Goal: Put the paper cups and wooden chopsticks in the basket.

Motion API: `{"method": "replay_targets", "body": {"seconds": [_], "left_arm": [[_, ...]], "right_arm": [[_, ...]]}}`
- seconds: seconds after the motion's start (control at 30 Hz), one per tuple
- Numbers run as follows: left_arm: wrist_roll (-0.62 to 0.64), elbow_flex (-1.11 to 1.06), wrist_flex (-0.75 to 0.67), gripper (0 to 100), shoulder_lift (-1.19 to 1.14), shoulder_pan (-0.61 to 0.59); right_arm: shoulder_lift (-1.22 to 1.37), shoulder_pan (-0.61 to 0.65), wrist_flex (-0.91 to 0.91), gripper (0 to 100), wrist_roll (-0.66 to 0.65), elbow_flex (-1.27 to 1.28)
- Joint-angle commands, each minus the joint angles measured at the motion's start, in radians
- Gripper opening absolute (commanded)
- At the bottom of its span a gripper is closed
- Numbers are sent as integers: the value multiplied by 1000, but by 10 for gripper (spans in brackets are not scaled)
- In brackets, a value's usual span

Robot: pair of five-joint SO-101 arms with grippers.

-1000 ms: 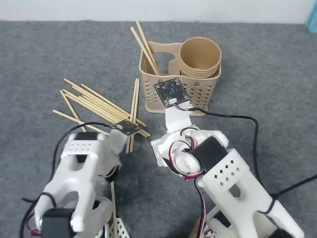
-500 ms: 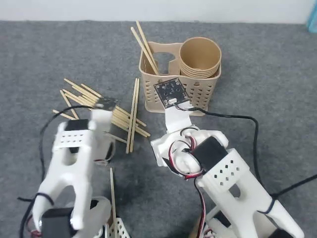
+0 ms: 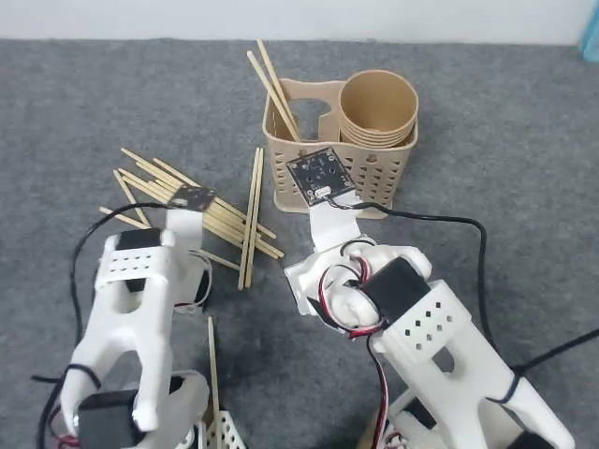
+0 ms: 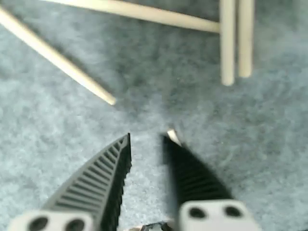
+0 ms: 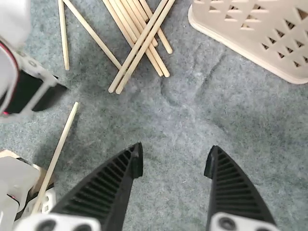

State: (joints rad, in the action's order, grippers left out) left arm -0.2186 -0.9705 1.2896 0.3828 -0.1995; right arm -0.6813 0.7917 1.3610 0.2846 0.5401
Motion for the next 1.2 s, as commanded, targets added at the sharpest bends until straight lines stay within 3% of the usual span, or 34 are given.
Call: {"method": "replay_targets", "body": {"seconds": [0.0,0.07,0.27,0.67,0.87,1.17], "left_arm": [[23,5,-12,371,-2,14],[61,7,-12,404,-2,3],[89,12,-12,357,9,-186],[91,266,-17,355,-2,-821],[91,277,-44,355,-2,-968],[92,275,-161,355,-3,-1086]], "right_arm": [[-28,-10,10,213,-20,-58],[-19,19,5,213,-17,-38],[97,274,-173,213,-14,91],[407,383,-633,216,305,187],[460,404,-737,215,351,186],[473,441,-769,213,342,192]]}}
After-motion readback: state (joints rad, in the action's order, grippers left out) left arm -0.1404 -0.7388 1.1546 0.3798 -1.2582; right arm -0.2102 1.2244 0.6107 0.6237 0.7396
